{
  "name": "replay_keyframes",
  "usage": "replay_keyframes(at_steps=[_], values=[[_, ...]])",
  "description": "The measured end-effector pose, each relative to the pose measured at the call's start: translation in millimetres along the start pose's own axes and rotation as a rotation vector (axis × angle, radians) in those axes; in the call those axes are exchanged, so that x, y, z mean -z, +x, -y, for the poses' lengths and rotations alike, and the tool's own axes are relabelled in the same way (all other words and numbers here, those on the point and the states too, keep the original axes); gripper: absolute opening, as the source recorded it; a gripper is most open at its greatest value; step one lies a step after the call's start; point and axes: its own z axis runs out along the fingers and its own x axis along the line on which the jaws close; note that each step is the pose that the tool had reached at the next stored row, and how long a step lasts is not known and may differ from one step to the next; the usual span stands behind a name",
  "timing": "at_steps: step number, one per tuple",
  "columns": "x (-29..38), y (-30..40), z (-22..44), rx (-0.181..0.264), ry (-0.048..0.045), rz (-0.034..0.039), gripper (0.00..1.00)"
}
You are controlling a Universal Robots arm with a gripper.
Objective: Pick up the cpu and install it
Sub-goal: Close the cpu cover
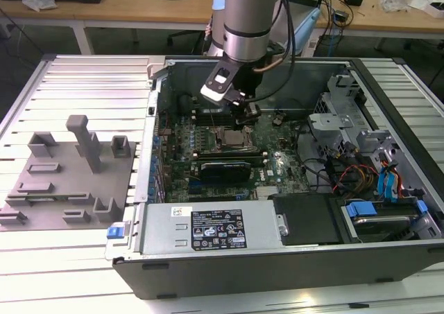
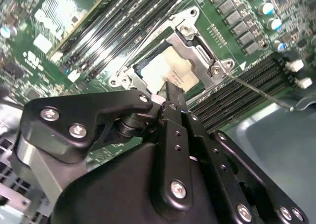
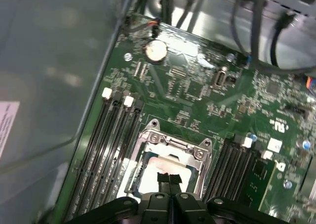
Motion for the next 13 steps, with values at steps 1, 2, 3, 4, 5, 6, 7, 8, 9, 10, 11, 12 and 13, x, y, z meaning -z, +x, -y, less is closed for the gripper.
replay_keyframes(at_steps=[1, 2, 3, 4, 5, 6, 7, 8, 9, 10, 11, 12, 13], values=[[0.0, 0.0, 0.0, 0.02, -0.0006, -0.0002, 0.11], [0.0, 0.0, 0.0, 0.036, -0.0012, -0.0004, 0.11], [-0.1, 0.0, 0.0, 0.057, -0.002, -0.0006, 0.11], [-0.1, 0.0, 0.0, 0.078, -0.0027, -0.0007, 0.11], [-0.1, 0.0, 0.0, 0.097, -0.0034, -0.001, 0.11], [-0.1, 0.0, 0.0, 0.117, -0.0041, -0.0011, 0.11], [-0.2, 0.0, 0.0, 0.137, -0.0048, -0.0014, 0.11], [-0.2, 0.0, 0.0, 0.159, -0.0055, -0.0016, 0.11], [-0.2, 0.0, 0.0, 0.178, -0.0062, -0.0017, 0.11], [-0.2, 0.0, 0.0, 0.216, -0.0076, -0.0021, 0.11], [-0.3, 0.0, 0.0, 0.245, -0.0087, -0.0024, 0.11], [-0.3, 0.0, 0.0, 0.265, -0.0093, -0.0026, 0.11], [-0.3, 0.0, 0.0, 0.289, -0.0102, -0.0028, 0.11]])
